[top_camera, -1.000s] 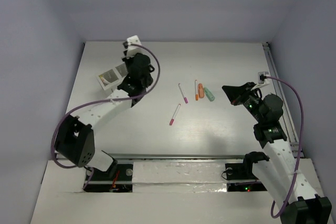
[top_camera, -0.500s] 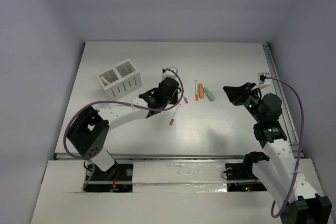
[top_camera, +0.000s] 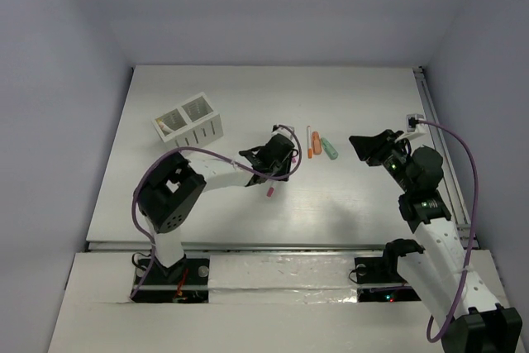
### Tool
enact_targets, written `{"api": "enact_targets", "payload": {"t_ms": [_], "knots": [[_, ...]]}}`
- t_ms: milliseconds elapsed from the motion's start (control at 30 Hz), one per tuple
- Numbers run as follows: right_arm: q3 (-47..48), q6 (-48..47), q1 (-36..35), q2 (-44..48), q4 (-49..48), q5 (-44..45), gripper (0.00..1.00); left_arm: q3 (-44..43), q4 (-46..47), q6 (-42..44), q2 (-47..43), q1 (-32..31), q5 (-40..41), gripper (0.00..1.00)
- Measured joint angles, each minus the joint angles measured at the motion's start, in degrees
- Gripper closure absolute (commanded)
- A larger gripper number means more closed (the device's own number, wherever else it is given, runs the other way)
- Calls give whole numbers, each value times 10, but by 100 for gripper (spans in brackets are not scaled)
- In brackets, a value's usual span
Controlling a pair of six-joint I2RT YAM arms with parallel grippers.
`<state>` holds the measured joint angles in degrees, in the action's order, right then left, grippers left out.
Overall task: Sort the stationery into containers
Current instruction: Pick up the pen from the center of the board.
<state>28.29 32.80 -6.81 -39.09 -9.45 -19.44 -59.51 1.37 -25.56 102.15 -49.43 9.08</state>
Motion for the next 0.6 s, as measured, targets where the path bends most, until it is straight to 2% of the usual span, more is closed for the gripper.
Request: {"api": "enact_targets", "payload": {"t_ms": [200,333,400,433,500,600], "knots": [[0,0,0,1,0,-1,61,-10,-21,13,22,0,28,67],[0,0,0,1,0,-1,61,-33,-25,23,42,0,42,74],[0,0,0,1,0,-1,61,-42,-24,26,50,0,50,78],[0,0,0,1,0,-1,61,-43,-23,26,52,0,53,90],[0,0,0,1,0,-1,61,-43,-20,24,53,0,61,100],[0,0,0,1,0,-1,61,-38,-12,21,52,0,71,100]]}}
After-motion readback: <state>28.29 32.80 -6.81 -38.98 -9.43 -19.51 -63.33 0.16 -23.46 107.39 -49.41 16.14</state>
